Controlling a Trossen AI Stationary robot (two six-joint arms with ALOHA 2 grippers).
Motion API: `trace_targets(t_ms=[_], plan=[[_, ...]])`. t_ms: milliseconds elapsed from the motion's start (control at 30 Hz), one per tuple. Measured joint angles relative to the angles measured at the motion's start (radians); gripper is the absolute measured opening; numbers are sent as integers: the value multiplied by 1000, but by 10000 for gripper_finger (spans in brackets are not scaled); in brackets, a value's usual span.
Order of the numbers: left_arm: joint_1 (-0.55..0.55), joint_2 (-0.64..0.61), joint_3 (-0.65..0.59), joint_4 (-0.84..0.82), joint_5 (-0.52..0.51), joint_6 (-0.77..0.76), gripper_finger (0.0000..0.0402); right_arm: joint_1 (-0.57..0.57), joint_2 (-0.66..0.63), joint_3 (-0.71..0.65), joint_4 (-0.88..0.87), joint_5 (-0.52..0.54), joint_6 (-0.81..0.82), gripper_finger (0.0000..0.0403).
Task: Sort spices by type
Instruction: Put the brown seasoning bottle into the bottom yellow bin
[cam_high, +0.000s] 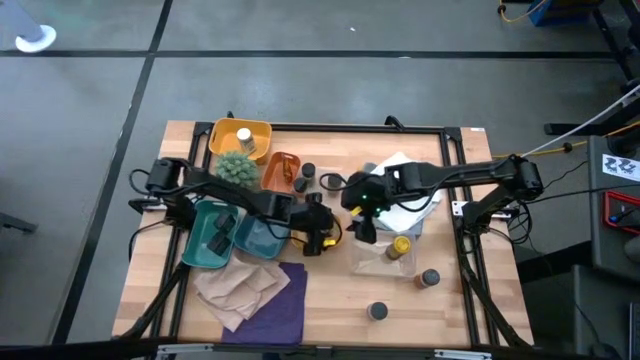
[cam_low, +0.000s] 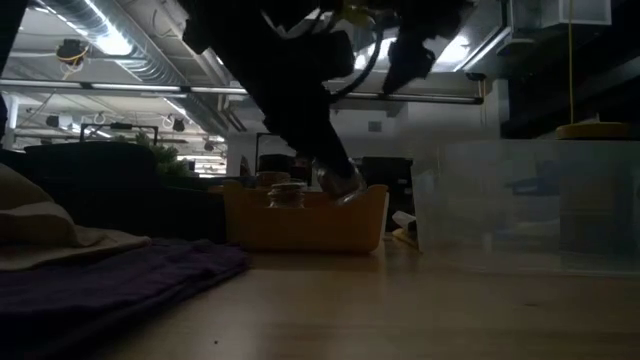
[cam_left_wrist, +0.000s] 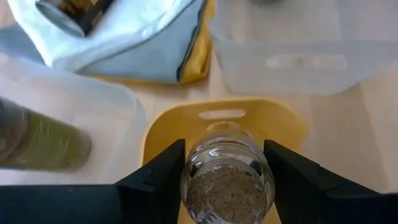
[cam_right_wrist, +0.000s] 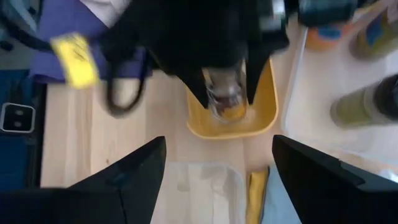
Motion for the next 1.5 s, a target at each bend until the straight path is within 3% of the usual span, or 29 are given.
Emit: trace_targets(t_ms=[1300, 1500], plan=[[6, 22, -8, -58, -1, 26, 180, 1, 0, 41, -4, 0, -1, 292], [6, 22, -8, -58, -1, 22, 197, 1, 0, 41, -4, 0, -1, 292]])
